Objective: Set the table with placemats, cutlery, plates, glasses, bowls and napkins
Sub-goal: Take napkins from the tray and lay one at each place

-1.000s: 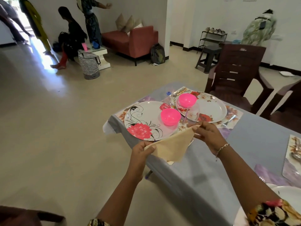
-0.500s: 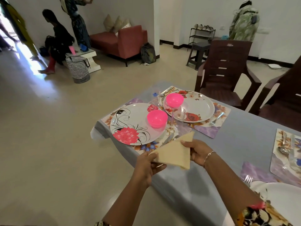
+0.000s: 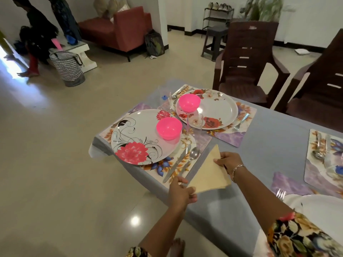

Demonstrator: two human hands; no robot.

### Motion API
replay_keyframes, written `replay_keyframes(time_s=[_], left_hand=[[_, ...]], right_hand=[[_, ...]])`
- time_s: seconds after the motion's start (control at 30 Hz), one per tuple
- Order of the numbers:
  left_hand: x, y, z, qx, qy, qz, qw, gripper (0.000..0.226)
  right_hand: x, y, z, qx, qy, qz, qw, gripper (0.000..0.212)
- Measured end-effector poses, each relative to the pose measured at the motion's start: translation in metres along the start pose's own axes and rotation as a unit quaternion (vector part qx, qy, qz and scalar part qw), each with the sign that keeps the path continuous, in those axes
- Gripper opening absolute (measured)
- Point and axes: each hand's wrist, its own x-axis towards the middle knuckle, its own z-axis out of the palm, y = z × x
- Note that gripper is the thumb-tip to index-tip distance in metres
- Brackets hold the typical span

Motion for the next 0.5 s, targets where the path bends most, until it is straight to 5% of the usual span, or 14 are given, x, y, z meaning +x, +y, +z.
replay_keyframes(time_s=[0.2, 0.5], left_hand=[[0.029, 0.001, 0.004, 0.078, -0.075, 0.038, 0.993, 0.016], [0.061, 0.005, 0.000, 0.184, -0.086, 0.076, 0.976, 0.024]], right_hand=[[0.025, 0.000, 0.006, -0.039, 0.065, -0.011, 0.997, 0.022], [0.052, 0.003, 0.021, -0.117, 0.084, -0.016, 0.989, 0.016]])
